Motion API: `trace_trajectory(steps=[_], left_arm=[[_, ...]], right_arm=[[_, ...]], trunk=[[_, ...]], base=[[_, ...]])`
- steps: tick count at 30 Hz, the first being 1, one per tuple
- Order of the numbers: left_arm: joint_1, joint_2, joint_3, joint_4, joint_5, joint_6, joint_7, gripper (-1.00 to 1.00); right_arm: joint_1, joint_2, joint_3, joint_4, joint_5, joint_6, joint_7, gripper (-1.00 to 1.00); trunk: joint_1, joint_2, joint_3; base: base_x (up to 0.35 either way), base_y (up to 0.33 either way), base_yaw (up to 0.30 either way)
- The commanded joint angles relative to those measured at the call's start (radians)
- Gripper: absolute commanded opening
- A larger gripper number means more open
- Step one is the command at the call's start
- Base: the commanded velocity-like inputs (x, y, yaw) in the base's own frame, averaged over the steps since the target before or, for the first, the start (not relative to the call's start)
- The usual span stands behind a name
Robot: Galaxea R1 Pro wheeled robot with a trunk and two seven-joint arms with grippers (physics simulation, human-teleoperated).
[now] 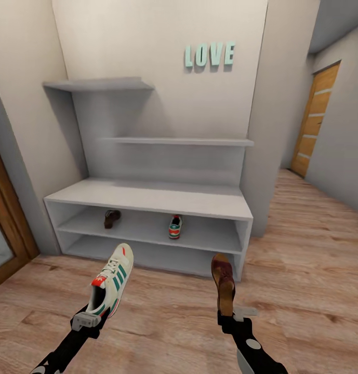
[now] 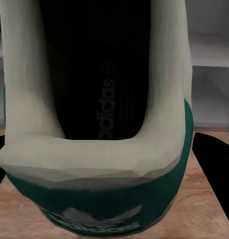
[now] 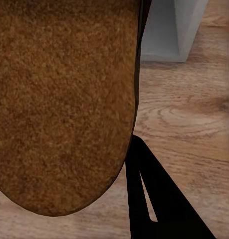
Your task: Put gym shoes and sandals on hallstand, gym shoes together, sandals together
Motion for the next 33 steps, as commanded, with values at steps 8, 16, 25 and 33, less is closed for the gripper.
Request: trace_trajectory(steps=[8, 16, 25, 33], left_arm=[[0.0, 0.001, -0.007, 0.0, 0.011, -0.002, -0.004, -1.0], [0.0, 0.001, -0.007, 0.0, 0.011, -0.003, -0.004, -1.0], [0.0, 0.001, -0.006, 0.002, 0.011, -0.003, -0.004, -1.0], [-0.001, 0.001, -0.006, 0.002, 0.011, -0.003, -0.004, -1.0]], right_arm=[[-0.001, 0.001, -0.007, 0.001, 0.007, -0.002, -0.002, -1.0], [-0.001, 0.001, -0.007, 0.001, 0.007, -0.002, -0.002, -1.0], [-0.001, 0.001, -0.007, 0.001, 0.007, -0.002, -0.002, -1.0], [-0.001, 0.001, -0.007, 0.001, 0.008, -0.002, -0.003, -1.0]], trunk=[[0.0, 0.0, -0.001], [0.0, 0.0, -0.001], [0.0, 0.0, -0.001], [0.0, 0.0, -0.001]], base=[[0.007, 0.047, -0.266], [0.0, 0.002, -0.266], [0.0, 0.0, -0.266], [0.0, 0.117, -0.095]])
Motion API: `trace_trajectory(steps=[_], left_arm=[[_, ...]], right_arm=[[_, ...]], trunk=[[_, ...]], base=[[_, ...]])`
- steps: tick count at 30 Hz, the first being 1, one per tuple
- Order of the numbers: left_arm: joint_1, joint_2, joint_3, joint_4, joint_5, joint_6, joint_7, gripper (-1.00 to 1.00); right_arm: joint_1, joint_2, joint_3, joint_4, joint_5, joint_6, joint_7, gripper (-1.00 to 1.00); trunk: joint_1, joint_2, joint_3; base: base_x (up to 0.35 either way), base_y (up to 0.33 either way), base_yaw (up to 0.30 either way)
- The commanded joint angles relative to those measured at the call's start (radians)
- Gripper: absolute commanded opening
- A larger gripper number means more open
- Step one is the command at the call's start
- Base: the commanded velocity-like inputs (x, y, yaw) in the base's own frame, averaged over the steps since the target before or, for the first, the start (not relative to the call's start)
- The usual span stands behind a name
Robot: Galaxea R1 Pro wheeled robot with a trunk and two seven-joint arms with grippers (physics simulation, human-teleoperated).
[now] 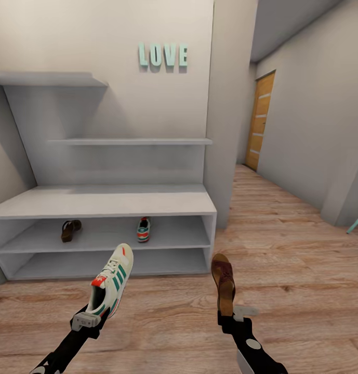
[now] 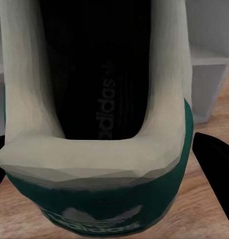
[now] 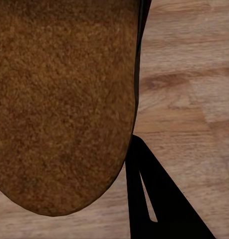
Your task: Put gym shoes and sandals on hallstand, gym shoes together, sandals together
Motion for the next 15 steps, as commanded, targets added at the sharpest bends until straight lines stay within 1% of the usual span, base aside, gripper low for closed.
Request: trace_trajectory(steps=[1, 11, 13, 15], left_arm=[[-0.001, 0.001, -0.007, 0.001, 0.011, -0.002, -0.004, -1.0], [0.0, 0.001, -0.007, 0.002, 0.012, -0.002, -0.002, -1.0], [0.0, 0.001, -0.007, 0.002, 0.012, -0.001, -0.001, -1.0], [0.0, 0.0, -0.007, 0.002, 0.012, -0.001, 0.018, -1.0]], right_arm=[[-0.001, 0.001, -0.006, 0.001, 0.007, -0.002, -0.003, -1.0], [-0.001, 0.001, -0.009, -0.004, 0.006, -0.004, -0.004, -1.0], [-0.001, 0.001, -0.012, -0.004, 0.0, -0.003, -0.004, -1.0], [-0.001, 0.001, -0.015, -0.008, -0.003, -0.003, -0.004, -1.0]], trunk=[[0.0, 0.0, -0.001], [0.0, 0.0, -0.001], [0.0, 0.0, -0.001], [0.0, 0.0, -0.001]], base=[[0.0, 0.059, -0.009], [0.0, 0.012, -0.002], [0.0, 0.0, 0.0], [0.0, 0.0, 0.0]])
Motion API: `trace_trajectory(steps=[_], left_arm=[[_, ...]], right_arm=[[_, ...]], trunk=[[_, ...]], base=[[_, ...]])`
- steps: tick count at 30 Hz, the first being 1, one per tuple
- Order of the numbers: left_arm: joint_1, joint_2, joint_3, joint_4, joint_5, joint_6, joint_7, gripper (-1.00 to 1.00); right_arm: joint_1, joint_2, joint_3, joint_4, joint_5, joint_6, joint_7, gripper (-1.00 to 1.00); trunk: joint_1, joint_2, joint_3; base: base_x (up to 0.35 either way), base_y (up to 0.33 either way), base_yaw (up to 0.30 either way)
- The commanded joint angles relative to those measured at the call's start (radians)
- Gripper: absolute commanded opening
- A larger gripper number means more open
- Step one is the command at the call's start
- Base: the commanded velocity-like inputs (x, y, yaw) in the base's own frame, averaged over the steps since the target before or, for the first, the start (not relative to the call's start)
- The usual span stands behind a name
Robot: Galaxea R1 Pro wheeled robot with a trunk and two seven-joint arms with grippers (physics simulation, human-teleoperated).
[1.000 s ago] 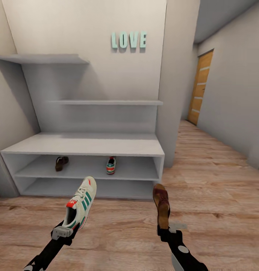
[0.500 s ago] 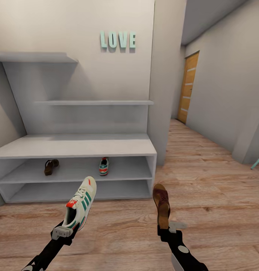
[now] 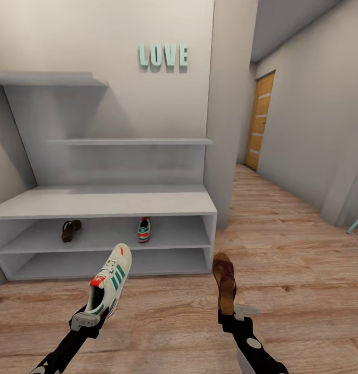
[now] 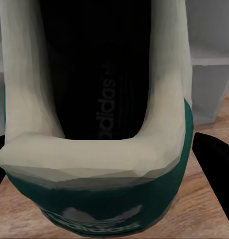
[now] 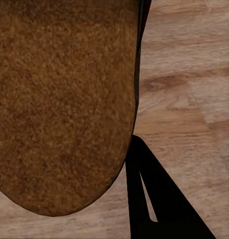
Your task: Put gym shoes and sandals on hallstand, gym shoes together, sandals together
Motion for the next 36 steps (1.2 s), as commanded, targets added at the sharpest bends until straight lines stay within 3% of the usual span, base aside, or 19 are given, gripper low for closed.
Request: trace_trajectory(steps=[1, 3, 5, 7, 9, 11, 12, 14, 15, 18, 19, 22, 25, 27, 33, 36], left_arm=[[-0.001, -0.006, -0.009, 0.001, 0.01, -0.002, 0.053, -1.0], [-0.001, -0.022, -0.009, 0.0, 0.009, -0.002, 0.138, -1.0], [-0.001, -0.039, -0.01, 0.0, 0.007, -0.002, 0.208, -1.0], [-0.001, -0.048, -0.01, -0.001, 0.006, -0.002, 0.233, -1.0], [-0.001, -0.056, -0.011, -0.001, 0.006, 0.001, 0.249, -1.0], [-0.001, -0.06, -0.011, -0.001, 0.005, 0.02, 0.256, -1.0], [-0.001, -0.061, -0.011, -0.001, 0.005, 0.028, 0.257, -1.0], [-0.001, -0.062, -0.012, -0.002, 0.004, 0.073, 0.259, -1.0], [-0.001, -0.063, -0.012, -0.003, 0.003, 0.086, 0.26, -1.0], [-0.002, -0.076, -0.01, -0.006, 0.001, 0.177, 0.263, -1.0], [-0.002, -0.078, -0.01, -0.007, 0.001, 0.194, 0.264, -1.0], [-0.005, -0.084, -0.008, -0.02, 0.001, 0.299, 0.267, -1.0], [-0.009, -0.089, -0.008, -0.046, 0.0, 0.408, 0.286, -1.0], [-0.011, -0.091, -0.008, -0.092, -0.001, 0.487, 0.333, -1.0], [-0.012, -0.093, -0.008, -0.23, -0.004, 0.7, 0.505, -1.0], [-0.012, -0.093, -0.008, -0.272, -0.004, 0.723, 0.544, -1.0]], right_arm=[[-0.001, 0.001, -0.009, -0.001, 0.005, -0.002, -0.007, -1.0], [-0.001, -0.002, -0.015, -0.007, -0.002, 0.006, -0.008, -1.0], [-0.001, -0.025, -0.05, -0.045, -0.041, 0.013, -0.009, -1.0], [-0.001, -0.055, -0.112, -0.091, -0.098, 0.022, -0.01, -1.0], [-0.001, -0.104, -0.225, -0.14, -0.191, 0.058, -0.008, -1.0], [-0.001, -0.186, -0.335, -0.164, -0.266, 0.141, -0.006, -1.0], [-0.001, -0.214, -0.358, -0.167, -0.28, 0.17, -0.005, -1.0], [-0.001, -0.334, -0.429, -0.175, -0.318, 0.301, -0.003, -1.0], [-0.001, -0.364, -0.442, -0.177, -0.324, 0.335, -0.002, -1.0], [-0.001, -0.521, -0.485, -0.181, -0.351, 0.52, -0.001, -1.0], [-0.001, -0.542, -0.488, -0.181, -0.353, 0.545, -0.001, -1.0], [-0.001, -0.65, -0.495, -0.182, -0.358, 0.641, 0.0, -1.0], [-0.001, -0.697, -0.496, -0.183, -0.358, 0.667, 0.001, -1.0], [-0.001, -0.713, -0.496, -0.184, -0.354, 0.678, 0.002, -1.0], [-0.001, -0.737, -0.496, -0.216, -0.35, 0.771, 0.001, -1.0], [-0.001, -0.738, -0.494, -0.222, -0.349, 0.782, 0.0, -1.0]], trunk=[[0.0, 0.0, -0.001], [0.0, 0.0, -0.001], [0.0, 0.0, -0.001], [0.0, 0.0, -0.001], [0.0, 0.0, -0.001], [0.0, 0.0, -0.001], [0.0, 0.0, -0.001], [0.0, 0.0, -0.001], [0.0, 0.0, -0.001], [0.0, 0.0, -0.001], [0.0, 0.0, -0.001], [0.0, 0.0, -0.001], [0.0, 0.0, -0.001], [0.0, 0.0, -0.001], [0.0, 0.0, -0.001], [0.0, 0.0, -0.001]], base=[[0.0, 0.0, 0.0], [0.0, 0.0, 0.0], [0.0, 0.0, 0.0], [0.0, 0.0, 0.0], [0.0, 0.0, 0.0], [0.0, 0.0, 0.0], [0.0, 0.0, 0.0], [0.0, 0.0, 0.0], [0.0, 0.0, 0.0], [0.0, 0.0, 0.0], [0.0, 0.0, 0.0], [0.0, 0.0, 0.0], [0.0, 0.0, 0.0], [0.0, 0.0, 0.0], [0.0, 0.0, 0.0], [0.0, 0.0, 0.0]])
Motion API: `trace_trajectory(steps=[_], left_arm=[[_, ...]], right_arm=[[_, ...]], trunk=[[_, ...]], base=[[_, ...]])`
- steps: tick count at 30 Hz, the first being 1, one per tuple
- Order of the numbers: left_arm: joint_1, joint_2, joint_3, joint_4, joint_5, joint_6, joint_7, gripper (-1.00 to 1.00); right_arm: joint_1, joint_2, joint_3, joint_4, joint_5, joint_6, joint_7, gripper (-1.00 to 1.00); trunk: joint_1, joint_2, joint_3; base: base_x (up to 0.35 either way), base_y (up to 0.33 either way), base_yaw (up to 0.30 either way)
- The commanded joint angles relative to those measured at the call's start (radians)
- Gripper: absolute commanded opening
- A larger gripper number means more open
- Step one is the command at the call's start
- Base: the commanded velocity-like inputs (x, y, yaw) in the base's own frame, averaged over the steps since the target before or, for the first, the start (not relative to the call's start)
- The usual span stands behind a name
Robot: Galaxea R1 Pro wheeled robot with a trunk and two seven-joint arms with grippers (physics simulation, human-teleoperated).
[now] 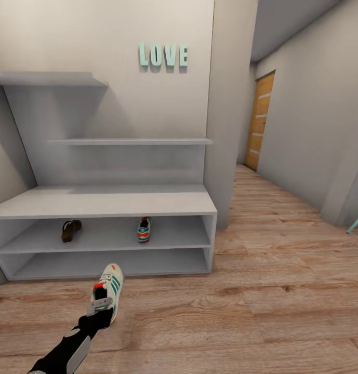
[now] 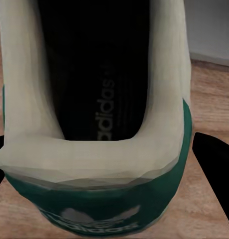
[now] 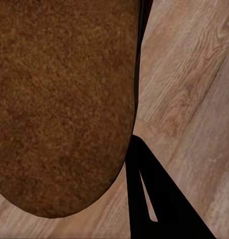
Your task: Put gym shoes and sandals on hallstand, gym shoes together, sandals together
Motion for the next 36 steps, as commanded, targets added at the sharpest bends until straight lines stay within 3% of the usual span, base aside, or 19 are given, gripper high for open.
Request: trace_trajectory(steps=[1, 4, 5, 8, 27, 36], left_arm=[[0.0, 0.001, -0.008, -0.016, 0.011, 0.002, 0.019, -1.0], [0.0, -0.007, -0.01, -0.046, 0.014, 0.007, 0.048, -1.0], [0.0, -0.025, -0.011, -0.051, 0.012, 0.008, 0.055, -1.0], [0.0, -0.038, -0.012, -0.054, 0.011, 0.008, 0.059, -1.0], [0.0, -0.043, -0.013, -0.051, 0.011, 0.008, 0.058, -1.0], [-0.001, -0.028, -0.009, -0.077, 0.008, 0.019, 0.057, -1.0]], right_arm=[[-0.001, 0.0, -0.001, -0.003, -0.014, 0.007, -0.009, -1.0], [-0.001, 0.0, 0.001, -0.004, -0.013, 0.011, -0.008, -1.0], [-0.001, 0.0, 0.001, -0.004, -0.013, 0.011, -0.008, -1.0], [-0.001, 0.0, 0.001, -0.005, -0.013, 0.012, -0.008, -1.0], [-0.001, 0.003, 0.0, -0.006, -0.013, 0.003, -0.009, -1.0], [-0.001, -0.049, 0.003, -0.058, 0.003, 0.021, 0.012, -1.0]], trunk=[[0.0, 0.0, -0.001], [0.0, 0.0, -0.001], [0.0, 0.0, -0.001], [0.0, 0.0, -0.001], [0.0, 0.0, -0.001], [0.0, 0.0, -0.001]], base=[[0.0, 0.0, 0.0], [0.0, 0.0, 0.0], [0.008, 0.0, 0.0], [0.094, -0.086, 0.0], [0.135, -0.31, 0.0], [0.0, 0.0, 0.0]])
